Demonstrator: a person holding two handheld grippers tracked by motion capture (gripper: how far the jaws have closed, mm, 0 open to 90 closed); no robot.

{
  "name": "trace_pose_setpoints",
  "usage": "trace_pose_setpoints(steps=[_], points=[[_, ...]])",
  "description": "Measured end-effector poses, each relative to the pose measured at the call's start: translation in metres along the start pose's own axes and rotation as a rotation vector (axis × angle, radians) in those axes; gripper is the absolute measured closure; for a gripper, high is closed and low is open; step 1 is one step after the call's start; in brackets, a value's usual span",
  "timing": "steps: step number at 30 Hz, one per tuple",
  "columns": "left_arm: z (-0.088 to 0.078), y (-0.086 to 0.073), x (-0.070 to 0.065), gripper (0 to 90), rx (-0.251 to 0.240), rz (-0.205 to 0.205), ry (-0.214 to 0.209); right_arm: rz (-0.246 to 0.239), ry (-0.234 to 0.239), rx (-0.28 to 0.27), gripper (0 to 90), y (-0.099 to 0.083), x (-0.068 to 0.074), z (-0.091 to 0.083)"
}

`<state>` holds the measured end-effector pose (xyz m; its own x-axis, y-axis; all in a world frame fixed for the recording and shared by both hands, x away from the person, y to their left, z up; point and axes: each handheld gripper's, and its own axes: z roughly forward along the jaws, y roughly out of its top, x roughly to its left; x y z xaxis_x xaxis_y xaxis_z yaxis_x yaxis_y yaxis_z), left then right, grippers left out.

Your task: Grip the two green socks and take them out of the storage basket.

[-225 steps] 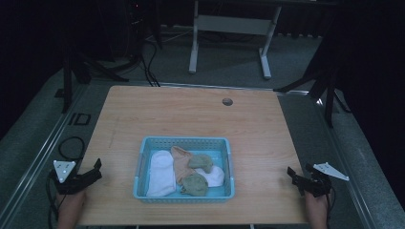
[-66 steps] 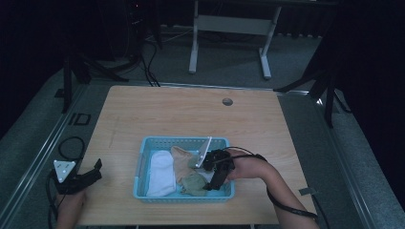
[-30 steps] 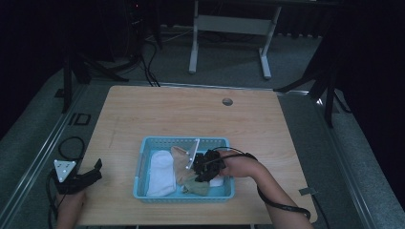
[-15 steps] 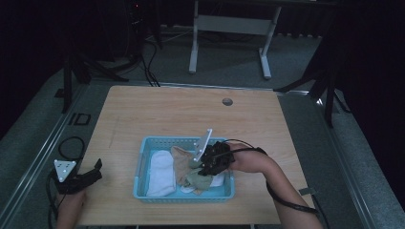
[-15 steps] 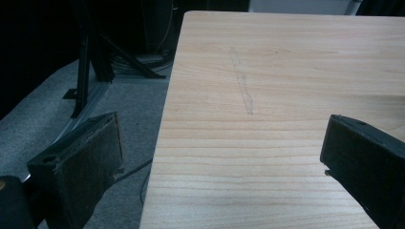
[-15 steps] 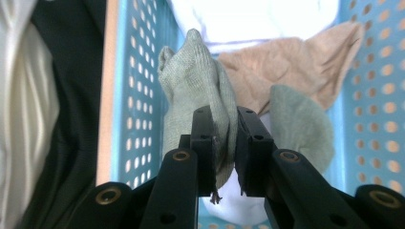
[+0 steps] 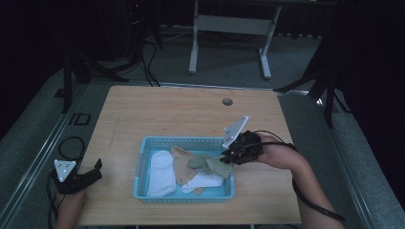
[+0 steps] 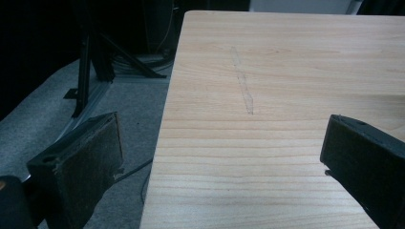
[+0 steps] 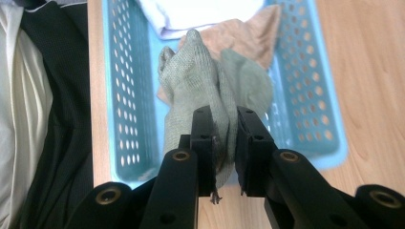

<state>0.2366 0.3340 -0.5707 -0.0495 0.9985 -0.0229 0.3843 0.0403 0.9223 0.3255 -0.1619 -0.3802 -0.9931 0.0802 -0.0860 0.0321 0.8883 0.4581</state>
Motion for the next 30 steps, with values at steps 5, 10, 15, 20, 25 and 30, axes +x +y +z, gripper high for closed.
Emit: trace_pose_setpoints(steps=[5, 10, 15, 20, 25, 30], points=[[0.000, 0.000, 0.000, 0.4, 0.002, 0.002, 0.002, 0.033, -0.034, -0.010, 79.3, -0.018, -0.002, -0.018], [0.000, 0.000, 0.000, 0.4, 0.003, 0.004, 0.003, 0.077, -0.042, -0.010, 79.1, -0.041, -0.003, -0.029], [0.000, 0.000, 0.000, 0.4, 0.004, 0.002, 0.004, 0.115, -0.053, 0.000, 79.1, -0.061, -0.004, -0.032], [0.000, 0.000, 0.000, 0.4, 0.005, 0.002, 0.005, 0.169, -0.045, 0.002, 79.2, -0.089, -0.003, -0.028], [0.000, 0.000, 0.000, 0.4, 0.006, 0.003, 0.005, 0.213, -0.036, 0.024, 79.2, -0.111, -0.002, -0.017], [0.000, 0.000, 0.000, 0.4, 0.006, 0.003, 0.004, 0.257, -0.026, 0.033, 79.1, -0.133, 0.000, -0.009]])
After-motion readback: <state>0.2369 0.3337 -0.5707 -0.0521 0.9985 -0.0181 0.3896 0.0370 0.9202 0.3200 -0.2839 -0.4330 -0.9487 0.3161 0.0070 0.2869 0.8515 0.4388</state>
